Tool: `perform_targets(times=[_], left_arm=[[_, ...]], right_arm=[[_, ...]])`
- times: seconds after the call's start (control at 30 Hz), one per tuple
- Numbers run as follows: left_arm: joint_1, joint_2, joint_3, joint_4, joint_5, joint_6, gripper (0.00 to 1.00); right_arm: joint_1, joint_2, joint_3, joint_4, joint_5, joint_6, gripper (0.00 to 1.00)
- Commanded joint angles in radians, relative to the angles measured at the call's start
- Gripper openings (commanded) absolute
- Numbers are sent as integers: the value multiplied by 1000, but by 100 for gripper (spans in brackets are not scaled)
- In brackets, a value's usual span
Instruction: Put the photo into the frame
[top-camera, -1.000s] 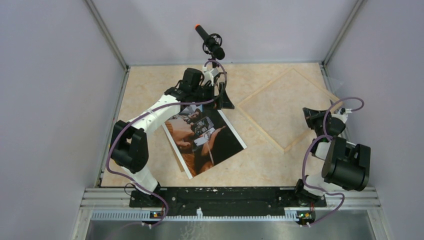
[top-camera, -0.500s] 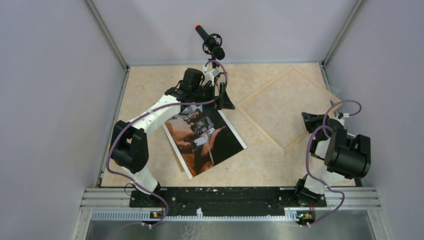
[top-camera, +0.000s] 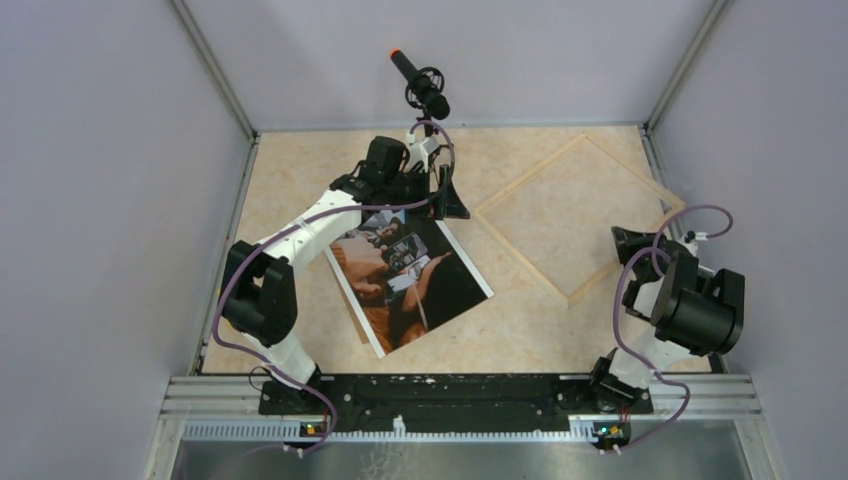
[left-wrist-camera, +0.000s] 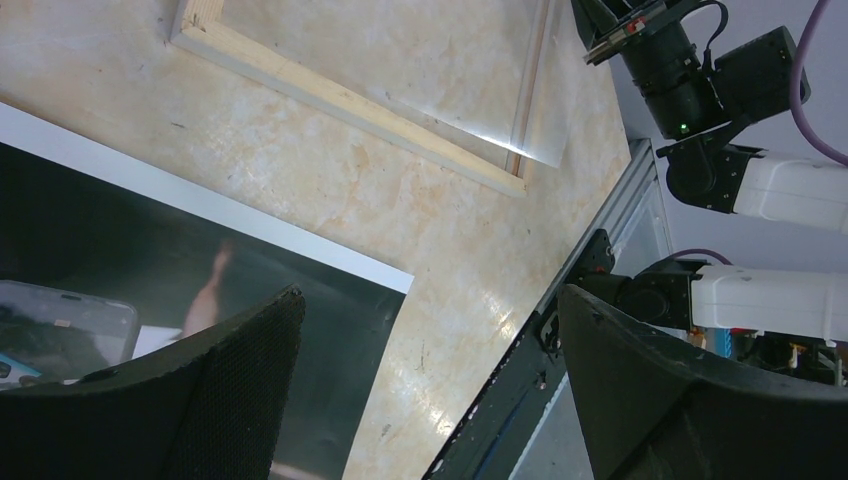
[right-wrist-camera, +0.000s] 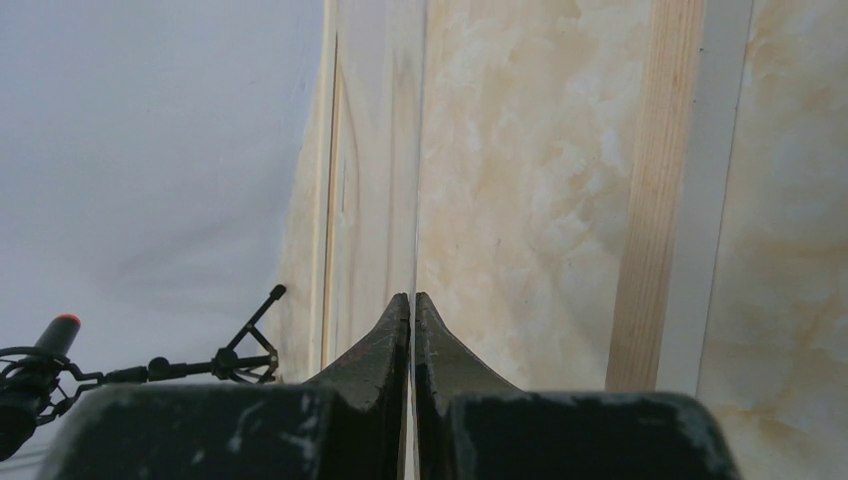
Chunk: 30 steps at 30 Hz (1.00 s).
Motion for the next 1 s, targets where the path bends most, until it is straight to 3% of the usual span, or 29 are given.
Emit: perform_targets(times=[0.0,0.27,0.47,0.7,0.83,0.97], left_arm=[[-5,2,-4,46,20,-6,98],[-7,5,-3,47,21,-6,98],[-15,14,-10,55,13,-3,98],[-27,50,-17,55,-24,11,98],[-47,95,-27,72,-104,30,98],[-74,160,4,78,-210,8,98]], right_arm=[[-12,12,-1,62,-8,-17,0],[-11,109,20,147,-102,33,0],[-13,84,40,94,-138,26,2],[-11,78,42,74,-191,36,36],[-9,100,47,86,-211,31,45],[22,114,46,106,-209,41,47]])
